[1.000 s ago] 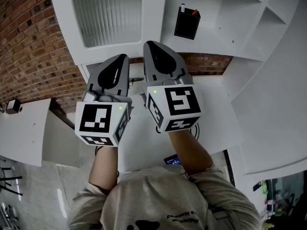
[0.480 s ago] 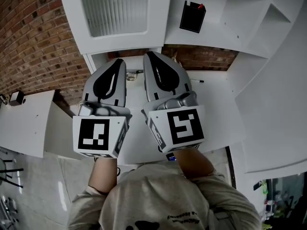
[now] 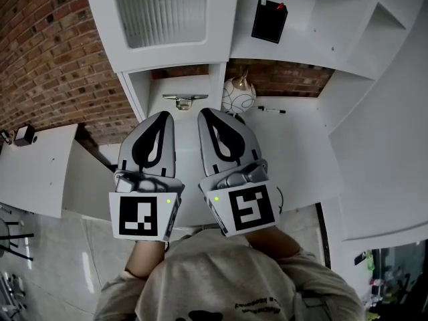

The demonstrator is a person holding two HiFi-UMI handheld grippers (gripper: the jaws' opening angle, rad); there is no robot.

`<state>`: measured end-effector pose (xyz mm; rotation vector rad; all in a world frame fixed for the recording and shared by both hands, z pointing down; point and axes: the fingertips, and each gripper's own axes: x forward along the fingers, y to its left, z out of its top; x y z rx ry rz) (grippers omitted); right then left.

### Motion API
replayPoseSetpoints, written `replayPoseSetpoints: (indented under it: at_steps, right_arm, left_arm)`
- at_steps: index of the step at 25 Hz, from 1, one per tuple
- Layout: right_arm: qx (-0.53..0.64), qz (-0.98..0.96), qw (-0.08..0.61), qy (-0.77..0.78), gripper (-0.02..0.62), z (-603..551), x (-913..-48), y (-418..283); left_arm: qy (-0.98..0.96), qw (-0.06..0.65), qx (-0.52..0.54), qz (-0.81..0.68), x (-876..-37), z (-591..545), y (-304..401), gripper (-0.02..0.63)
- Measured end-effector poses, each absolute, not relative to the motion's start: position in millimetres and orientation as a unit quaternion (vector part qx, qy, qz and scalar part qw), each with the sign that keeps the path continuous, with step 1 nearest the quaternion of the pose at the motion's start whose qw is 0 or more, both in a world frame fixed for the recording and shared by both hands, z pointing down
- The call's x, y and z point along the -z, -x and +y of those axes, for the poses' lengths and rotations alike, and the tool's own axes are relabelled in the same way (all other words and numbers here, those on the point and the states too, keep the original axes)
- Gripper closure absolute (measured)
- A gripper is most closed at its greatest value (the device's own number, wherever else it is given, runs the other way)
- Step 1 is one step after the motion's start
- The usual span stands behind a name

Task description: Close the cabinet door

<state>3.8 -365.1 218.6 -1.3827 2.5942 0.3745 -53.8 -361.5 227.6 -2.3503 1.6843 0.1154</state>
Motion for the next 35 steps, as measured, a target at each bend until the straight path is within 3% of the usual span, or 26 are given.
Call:
replayPoseSetpoints:
  at_steps: [17,35]
  right_arm:
    - [-0.102,0.879,0.061,0.463,0.578,-343.3,-260.3,-0.7]
    - [-0.123,0.864,0.062,0.484,0.578,-345.9,-271.9,6.9]
  left_arm:
    - [0.824,0.079,-0.025,0.56,-271.5,-340.6,42.6,0.598]
    - [0.843,0.082,-0.018,0.531,-287.9,-347.4,49.7,0.598]
